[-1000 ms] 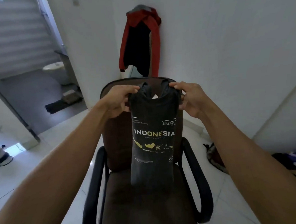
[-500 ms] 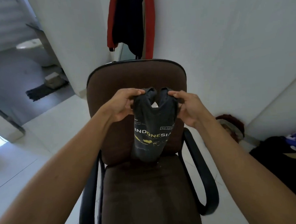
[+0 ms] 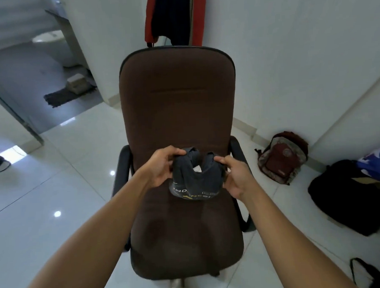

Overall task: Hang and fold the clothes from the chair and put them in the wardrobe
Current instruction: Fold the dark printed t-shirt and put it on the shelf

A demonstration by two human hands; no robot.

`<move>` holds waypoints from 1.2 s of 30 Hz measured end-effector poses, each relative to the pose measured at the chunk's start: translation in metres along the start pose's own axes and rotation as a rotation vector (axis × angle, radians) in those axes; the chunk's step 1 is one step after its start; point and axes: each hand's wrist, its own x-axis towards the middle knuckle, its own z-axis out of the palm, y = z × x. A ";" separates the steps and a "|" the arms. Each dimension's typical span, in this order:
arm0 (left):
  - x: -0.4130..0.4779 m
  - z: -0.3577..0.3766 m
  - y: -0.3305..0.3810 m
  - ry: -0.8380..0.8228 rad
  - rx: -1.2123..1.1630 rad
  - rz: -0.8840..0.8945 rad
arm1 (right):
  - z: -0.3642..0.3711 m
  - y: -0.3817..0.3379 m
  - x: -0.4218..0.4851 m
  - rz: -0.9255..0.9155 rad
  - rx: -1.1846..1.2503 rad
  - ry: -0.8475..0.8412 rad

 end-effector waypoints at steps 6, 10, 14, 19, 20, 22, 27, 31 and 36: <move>-0.070 0.002 -0.137 0.154 -0.108 -0.167 | -0.061 0.115 -0.057 0.235 -0.066 0.110; -0.100 -0.002 -0.213 0.227 -0.133 -0.352 | -0.093 0.175 -0.082 0.383 -0.112 0.181; -0.113 -0.006 -0.261 0.218 -0.103 -0.526 | -0.112 0.215 -0.094 0.497 -0.180 0.230; -0.079 -0.015 -0.268 0.260 -0.106 -0.503 | -0.113 0.224 -0.049 0.470 -0.244 0.246; -0.063 -0.020 -0.266 0.286 -0.086 -0.465 | -0.112 0.221 -0.032 0.433 -0.273 0.229; -0.026 -0.034 -0.258 0.309 -0.035 -0.387 | -0.107 0.213 0.009 0.346 -0.340 0.183; 0.080 -0.076 -0.250 0.269 0.273 -0.210 | -0.095 0.209 0.130 0.171 -0.540 0.146; 0.154 -0.111 -0.267 0.244 0.524 -0.168 | -0.091 0.221 0.211 0.118 -0.642 0.134; 0.209 -0.138 -0.297 0.259 0.644 -0.140 | -0.105 0.248 0.286 0.079 -0.780 0.111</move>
